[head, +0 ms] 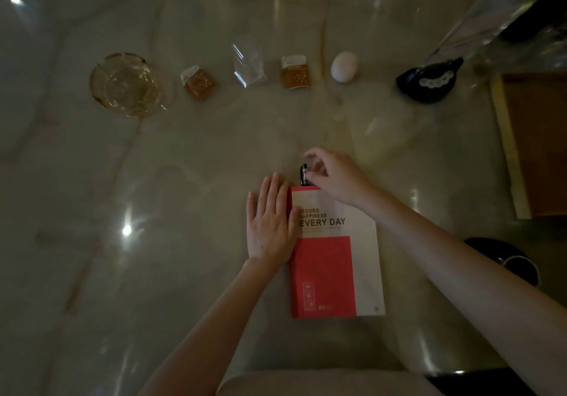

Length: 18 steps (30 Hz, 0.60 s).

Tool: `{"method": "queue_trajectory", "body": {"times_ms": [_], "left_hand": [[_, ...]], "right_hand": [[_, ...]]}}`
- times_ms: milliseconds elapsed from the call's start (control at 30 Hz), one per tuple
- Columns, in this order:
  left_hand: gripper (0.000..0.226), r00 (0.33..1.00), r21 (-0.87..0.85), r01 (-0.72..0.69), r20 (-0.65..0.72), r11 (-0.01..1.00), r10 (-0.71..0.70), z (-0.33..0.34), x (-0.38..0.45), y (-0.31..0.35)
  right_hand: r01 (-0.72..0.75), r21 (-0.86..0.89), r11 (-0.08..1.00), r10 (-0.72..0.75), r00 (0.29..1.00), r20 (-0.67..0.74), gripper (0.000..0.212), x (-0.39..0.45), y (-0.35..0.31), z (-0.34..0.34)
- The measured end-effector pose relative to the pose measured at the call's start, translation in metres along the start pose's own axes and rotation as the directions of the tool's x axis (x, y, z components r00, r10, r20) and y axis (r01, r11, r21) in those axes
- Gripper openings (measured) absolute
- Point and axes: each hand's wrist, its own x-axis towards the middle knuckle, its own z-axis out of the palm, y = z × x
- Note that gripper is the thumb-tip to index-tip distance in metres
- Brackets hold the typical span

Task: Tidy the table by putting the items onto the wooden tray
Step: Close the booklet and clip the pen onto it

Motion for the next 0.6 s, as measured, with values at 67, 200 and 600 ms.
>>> {"method": "queue_trajectory", "body": {"times_ms": [67,200,600], "left_hand": [[0.063,1.000,-0.019,-0.009,0.005,1.000,0.009,-0.001,0.000,-0.001],[0.069,0.999,-0.037,-0.015,0.034,0.999,0.017,-0.009,-0.003,-0.002],[0.073,0.996,-0.005,0.046,0.079,0.999,-0.046,0.010,-0.093,-0.007]], "right_hand": [[0.013,-0.039,0.999,-0.015,0.999,-0.052,0.034,-0.011,-0.001,-0.007],[0.028,-0.200,0.979,-0.060,0.986,-0.156,0.037,-0.049,0.012,-0.019],[-0.269,-0.145,0.952,0.224,0.937,-0.269,0.063,-0.161,0.076,0.050]]}}
